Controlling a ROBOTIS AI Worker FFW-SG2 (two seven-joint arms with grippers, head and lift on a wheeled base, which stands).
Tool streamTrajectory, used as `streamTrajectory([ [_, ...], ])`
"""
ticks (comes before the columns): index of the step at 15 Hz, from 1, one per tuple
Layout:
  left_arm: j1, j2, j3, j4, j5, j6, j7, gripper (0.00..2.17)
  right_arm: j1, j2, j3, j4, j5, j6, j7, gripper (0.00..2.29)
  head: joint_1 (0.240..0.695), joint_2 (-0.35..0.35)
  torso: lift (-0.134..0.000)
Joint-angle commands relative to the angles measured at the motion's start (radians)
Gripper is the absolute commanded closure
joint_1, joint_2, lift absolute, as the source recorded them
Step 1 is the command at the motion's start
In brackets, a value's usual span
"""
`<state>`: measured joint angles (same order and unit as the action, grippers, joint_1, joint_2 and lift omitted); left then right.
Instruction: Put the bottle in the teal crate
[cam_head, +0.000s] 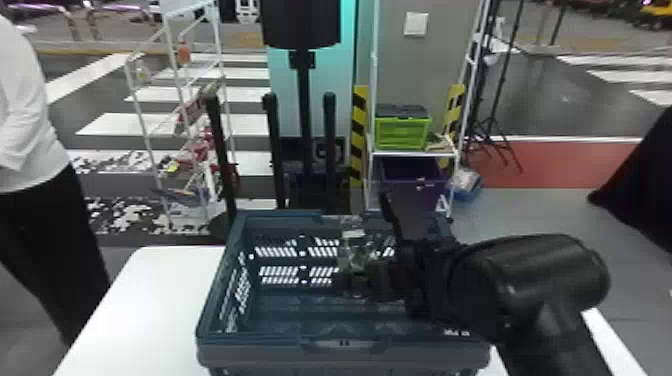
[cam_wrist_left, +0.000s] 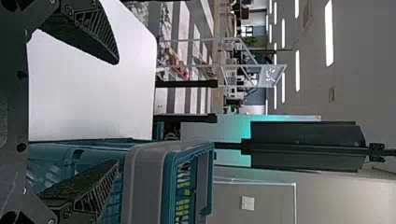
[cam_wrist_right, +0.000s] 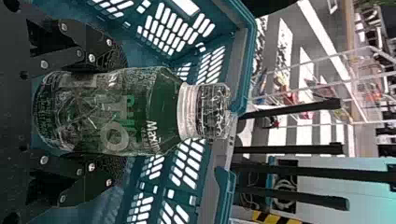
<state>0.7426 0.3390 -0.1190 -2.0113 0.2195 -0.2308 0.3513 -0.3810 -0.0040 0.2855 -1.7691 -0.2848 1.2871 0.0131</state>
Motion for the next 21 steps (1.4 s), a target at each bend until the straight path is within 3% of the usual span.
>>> streamTrajectory([
  [1, 0.003, 0.0, 0.002, -0.004, 0.0, 0.0, 0.0, 0.13, -0.021, 0.005, 0.004, 0.076, 0.004, -0.005, -0.001, 2.22, 0.499, 0.0, 0.0],
  [8, 0.008, 0.0, 0.004, -0.012, 0.0, 0.0, 0.0, 0.13, -0.065, 0.005, 0.024, 0.226, -0.013, -0.091, 0.001, 2.17, 0.499, 0.0, 0.0],
  [10, 0.012, 0.0, 0.01, -0.015, 0.0, 0.0, 0.0, 0.13, -0.065, 0.005, 0.024, 0.232, -0.025, -0.125, 0.001, 1.75, 0.499, 0.0, 0.0],
  [11, 0.015, 0.0, 0.015, -0.018, 0.0, 0.0, 0.0, 0.13, -0.062, 0.005, 0.023, 0.232, -0.046, -0.131, 0.001, 1.33, 0.499, 0.0, 0.0],
  [12, 0.015, 0.0, 0.015, -0.02, 0.0, 0.0, 0.0, 0.13, -0.059, 0.005, 0.021, 0.229, -0.054, -0.131, 0.001, 0.35, 0.499, 0.0, 0.0],
  [13, 0.017, 0.0, 0.015, -0.023, 0.0, 0.0, 0.0, 0.13, -0.058, 0.005, 0.021, 0.226, -0.053, -0.131, 0.001, 0.0, 0.499, 0.0, 0.0],
  [17, 0.021, 0.0, 0.015, -0.026, 0.0, 0.0, 0.0, 0.13, -0.032, 0.005, 0.012, 0.203, -0.054, -0.134, -0.002, 0.06, 0.499, 0.0, 0.0],
  [21, 0.031, -0.003, 0.021, -0.03, -0.002, -0.003, 0.0, 0.13, 0.033, -0.001, -0.019, 0.028, -0.039, -0.146, -0.013, 0.07, 0.499, 0.0, 0.0],
])
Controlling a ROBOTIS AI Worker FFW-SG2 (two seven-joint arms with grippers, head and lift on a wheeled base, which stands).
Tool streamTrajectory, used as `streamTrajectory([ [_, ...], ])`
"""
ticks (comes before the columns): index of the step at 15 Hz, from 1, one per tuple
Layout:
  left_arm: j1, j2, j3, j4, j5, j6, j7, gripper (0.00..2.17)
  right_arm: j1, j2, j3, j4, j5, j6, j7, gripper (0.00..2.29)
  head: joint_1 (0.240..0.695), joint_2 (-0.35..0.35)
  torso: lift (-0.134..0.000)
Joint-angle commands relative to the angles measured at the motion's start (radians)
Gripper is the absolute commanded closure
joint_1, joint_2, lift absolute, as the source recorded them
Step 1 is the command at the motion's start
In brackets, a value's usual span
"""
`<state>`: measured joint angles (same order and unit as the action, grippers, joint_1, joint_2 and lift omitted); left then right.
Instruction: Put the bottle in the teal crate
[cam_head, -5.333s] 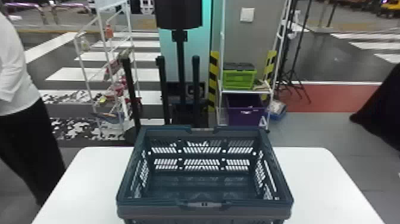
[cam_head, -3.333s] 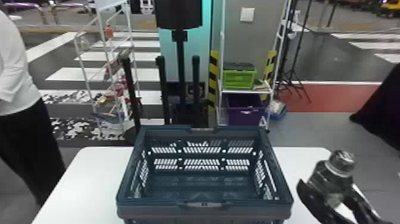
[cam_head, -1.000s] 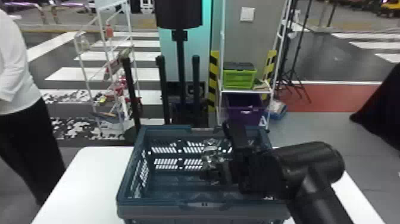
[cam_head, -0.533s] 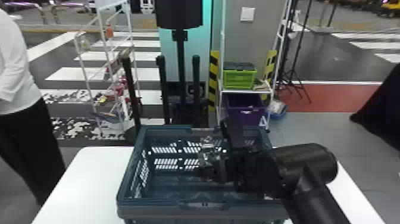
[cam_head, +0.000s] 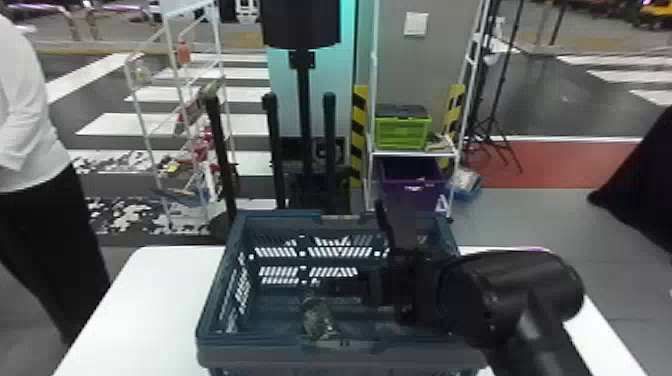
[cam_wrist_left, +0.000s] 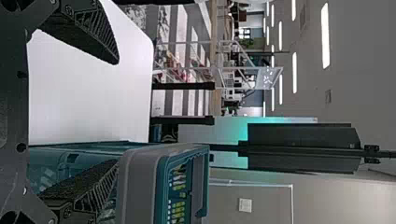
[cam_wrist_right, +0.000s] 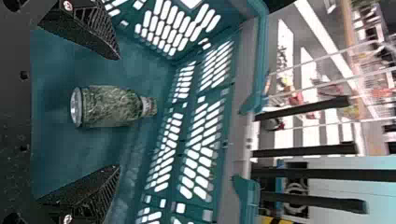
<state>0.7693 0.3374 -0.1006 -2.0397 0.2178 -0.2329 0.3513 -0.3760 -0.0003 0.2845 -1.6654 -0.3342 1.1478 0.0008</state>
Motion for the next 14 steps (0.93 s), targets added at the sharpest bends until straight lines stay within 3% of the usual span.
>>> streamTrajectory([
  [1, 0.004, 0.0, 0.002, -0.002, 0.0, -0.001, 0.0, 0.13, 0.048, -0.017, -0.025, -0.125, 0.015, -0.007, -0.001, 0.07, 0.499, 0.0, 0.0],
  [4, 0.004, -0.001, 0.002, -0.002, 0.0, -0.001, -0.002, 0.13, 0.152, -0.081, -0.085, -0.295, 0.037, -0.019, -0.001, 0.07, 0.499, 0.0, 0.0],
  [8, -0.001, 0.0, 0.002, 0.0, 0.0, -0.001, -0.002, 0.13, 0.39, -0.158, -0.18, -0.462, 0.052, -0.262, 0.001, 0.06, 0.499, 0.0, 0.0],
  [14, -0.005, 0.003, -0.004, -0.004, 0.002, 0.002, -0.002, 0.13, 0.752, -0.167, -0.283, -0.548, 0.084, -0.682, 0.002, 0.06, 0.499, 0.0, 0.0],
])
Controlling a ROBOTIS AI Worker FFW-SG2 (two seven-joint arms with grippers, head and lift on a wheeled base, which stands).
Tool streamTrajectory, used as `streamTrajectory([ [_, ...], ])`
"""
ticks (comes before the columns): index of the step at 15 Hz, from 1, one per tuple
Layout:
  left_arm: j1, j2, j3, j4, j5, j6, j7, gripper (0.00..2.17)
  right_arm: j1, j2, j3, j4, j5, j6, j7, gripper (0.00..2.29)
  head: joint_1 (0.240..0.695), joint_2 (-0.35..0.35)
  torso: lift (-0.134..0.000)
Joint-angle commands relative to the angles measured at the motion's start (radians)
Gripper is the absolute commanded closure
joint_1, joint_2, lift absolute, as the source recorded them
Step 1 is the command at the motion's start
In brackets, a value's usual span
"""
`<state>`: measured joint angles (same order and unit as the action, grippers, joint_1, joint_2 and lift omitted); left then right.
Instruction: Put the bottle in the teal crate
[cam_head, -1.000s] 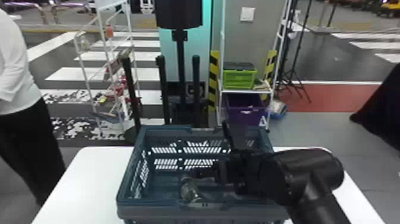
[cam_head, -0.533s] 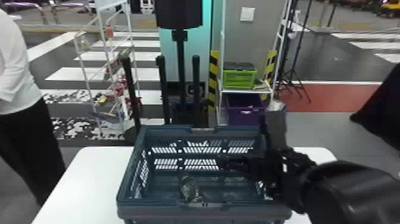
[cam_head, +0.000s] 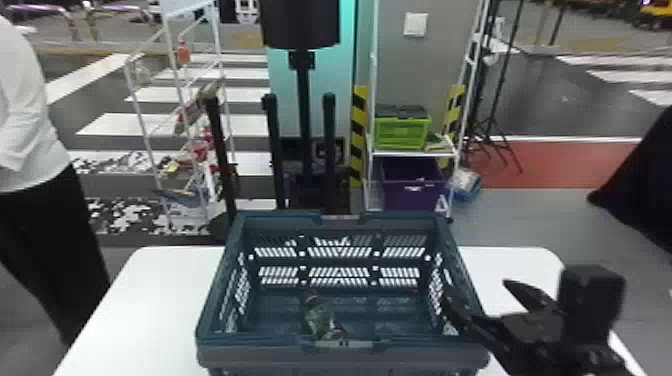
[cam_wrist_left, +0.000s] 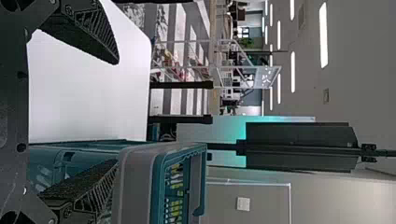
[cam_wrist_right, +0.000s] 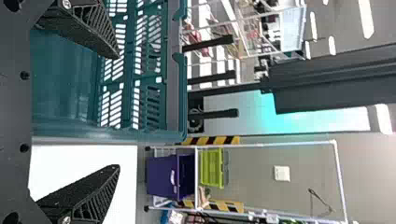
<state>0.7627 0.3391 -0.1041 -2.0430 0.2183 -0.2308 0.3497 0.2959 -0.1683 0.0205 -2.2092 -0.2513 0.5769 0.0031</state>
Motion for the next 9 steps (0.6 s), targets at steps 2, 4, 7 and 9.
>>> streamTrajectory([
  [2, 0.001, 0.001, 0.001, -0.006, 0.0, 0.0, 0.0, 0.13, 0.193, 0.007, -0.039, -0.006, 0.001, -0.298, -0.002, 0.06, 0.499, 0.0, 0.0],
  [4, 0.003, 0.001, 0.001, -0.013, 0.0, 0.0, -0.005, 0.13, 0.298, 0.019, -0.057, -0.001, 0.015, -0.458, 0.0, 0.06, 0.499, 0.0, 0.0],
  [7, 0.001, 0.001, 0.001, -0.023, 0.001, 0.006, -0.017, 0.13, 0.404, 0.033, -0.054, 0.031, 0.043, -0.627, 0.009, 0.06, 0.499, 0.0, 0.0],
  [9, 0.004, 0.0, 0.004, -0.034, 0.0, 0.009, -0.018, 0.13, 0.451, 0.055, -0.054, 0.057, 0.049, -0.722, 0.028, 0.05, 0.499, 0.0, 0.0],
])
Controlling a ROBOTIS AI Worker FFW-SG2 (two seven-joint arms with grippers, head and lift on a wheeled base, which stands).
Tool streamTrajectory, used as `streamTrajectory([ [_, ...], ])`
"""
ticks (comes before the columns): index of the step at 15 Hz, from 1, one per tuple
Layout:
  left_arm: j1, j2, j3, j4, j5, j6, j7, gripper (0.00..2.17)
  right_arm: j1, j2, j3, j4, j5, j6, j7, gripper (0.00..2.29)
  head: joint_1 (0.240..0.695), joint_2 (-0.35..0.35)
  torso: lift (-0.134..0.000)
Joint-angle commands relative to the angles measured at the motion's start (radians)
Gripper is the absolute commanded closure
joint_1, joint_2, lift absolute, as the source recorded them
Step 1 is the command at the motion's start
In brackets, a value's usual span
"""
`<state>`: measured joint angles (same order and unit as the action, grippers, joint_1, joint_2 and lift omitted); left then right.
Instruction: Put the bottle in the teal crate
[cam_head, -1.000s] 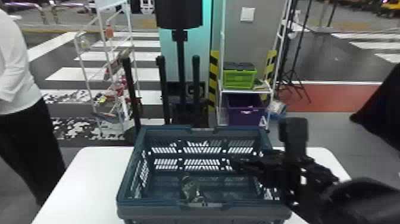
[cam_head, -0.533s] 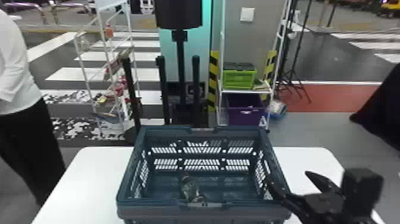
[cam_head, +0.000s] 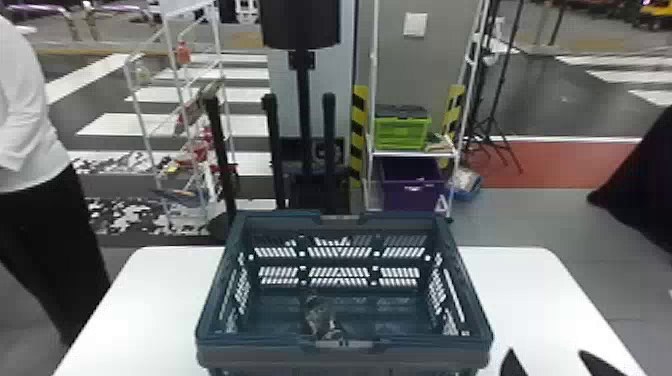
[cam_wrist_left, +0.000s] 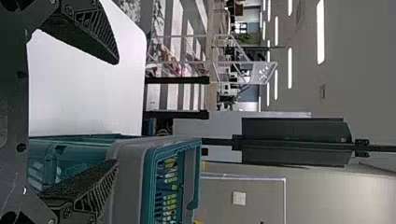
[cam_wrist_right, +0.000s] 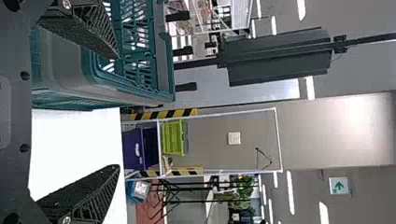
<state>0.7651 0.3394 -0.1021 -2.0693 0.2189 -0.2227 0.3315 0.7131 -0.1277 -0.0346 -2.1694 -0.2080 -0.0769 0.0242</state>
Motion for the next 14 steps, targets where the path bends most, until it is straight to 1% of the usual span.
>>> streamTrajectory([
  [1, 0.005, -0.003, 0.004, -0.014, -0.001, 0.001, -0.006, 0.13, 0.057, 0.017, -0.001, 0.026, 0.009, -0.108, 0.011, 0.05, 0.499, 0.0, 0.0],
  [2, 0.006, -0.007, 0.007, -0.014, -0.001, 0.001, -0.012, 0.13, 0.075, 0.017, -0.001, 0.03, 0.009, -0.142, 0.013, 0.05, 0.499, 0.0, 0.0],
  [3, 0.011, -0.008, 0.012, -0.017, -0.001, -0.002, -0.017, 0.13, 0.095, 0.017, -0.007, 0.034, 0.009, -0.166, 0.03, 0.05, 0.499, 0.0, 0.0],
  [4, 0.017, -0.014, 0.016, -0.018, -0.001, -0.005, -0.026, 0.13, 0.111, 0.017, -0.01, 0.042, 0.009, -0.188, 0.031, 0.05, 0.499, 0.0, 0.0],
  [6, 0.02, -0.016, 0.016, -0.023, -0.001, -0.005, -0.031, 0.13, 0.128, 0.019, -0.015, 0.066, 0.007, -0.234, 0.039, 0.05, 0.499, 0.0, 0.0],
  [7, 0.022, -0.016, 0.016, -0.026, -0.001, -0.002, -0.032, 0.13, 0.128, 0.017, -0.021, 0.076, 0.009, -0.234, 0.045, 0.05, 0.499, 0.0, 0.0],
  [9, 0.023, -0.019, 0.016, -0.029, -0.001, -0.002, -0.035, 0.13, 0.128, 0.017, -0.047, 0.088, -0.007, -0.234, 0.088, 0.06, 0.499, 0.0, 0.0],
  [12, 0.025, -0.023, 0.015, -0.032, -0.001, 0.007, -0.035, 0.13, 0.135, 0.017, -0.057, 0.091, -0.008, -0.231, 0.097, 0.06, 0.499, 0.0, 0.0],
  [14, 0.026, -0.025, 0.01, -0.04, -0.003, 0.016, -0.034, 0.13, 0.138, 0.023, -0.068, 0.092, -0.01, -0.234, 0.106, 0.06, 0.499, 0.0, 0.0],
])
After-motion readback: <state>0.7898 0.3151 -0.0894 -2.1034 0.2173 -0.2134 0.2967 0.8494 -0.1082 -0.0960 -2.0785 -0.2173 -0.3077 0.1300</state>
